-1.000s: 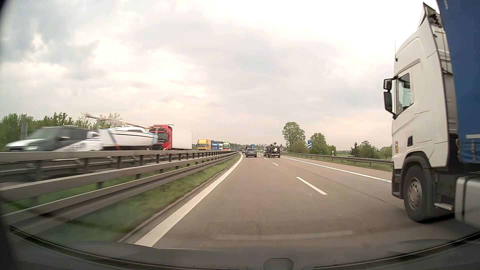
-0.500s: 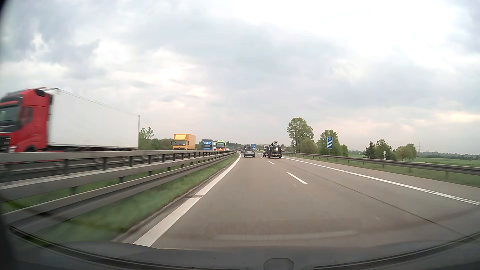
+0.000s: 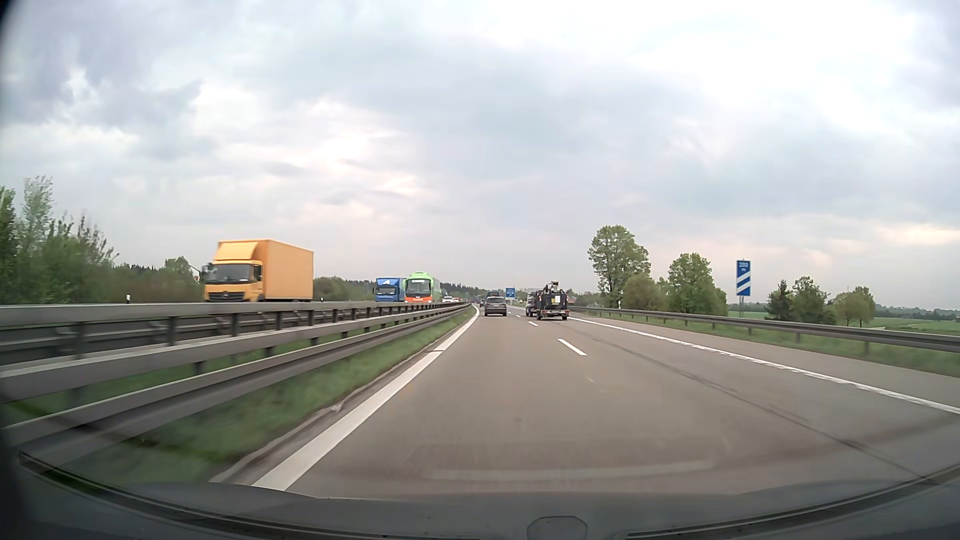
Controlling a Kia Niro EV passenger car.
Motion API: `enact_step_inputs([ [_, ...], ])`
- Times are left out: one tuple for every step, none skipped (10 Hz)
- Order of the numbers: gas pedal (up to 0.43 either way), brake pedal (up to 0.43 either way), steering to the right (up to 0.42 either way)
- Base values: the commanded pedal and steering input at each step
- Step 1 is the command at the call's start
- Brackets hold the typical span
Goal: Follow the waypoints while adhering to traffic rules and regulations
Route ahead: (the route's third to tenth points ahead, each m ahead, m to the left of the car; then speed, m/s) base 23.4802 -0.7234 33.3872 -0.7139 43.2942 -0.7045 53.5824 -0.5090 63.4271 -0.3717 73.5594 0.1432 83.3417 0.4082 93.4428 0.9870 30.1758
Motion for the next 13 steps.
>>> enact_step_inputs([
  [0.287,0.000,-0.004],
  [0.280,0.000,-0.006],
  [0.280,0.000,-0.006],
  [0.260,0.000,-0.007],
  [0.248,0.000,-0.007],
  [0.228,0.000,-0.007],
  [0.209,0.000,-0.007],
  [0.189,0.000,-0.008],
  [0.177,0.000,-0.008],
  [0.169,0.000,-0.008],
  [0.157,0.000,-0.008],
  [0.138,0.000,-0.008],
  [0.118,0.000,-0.008],
])
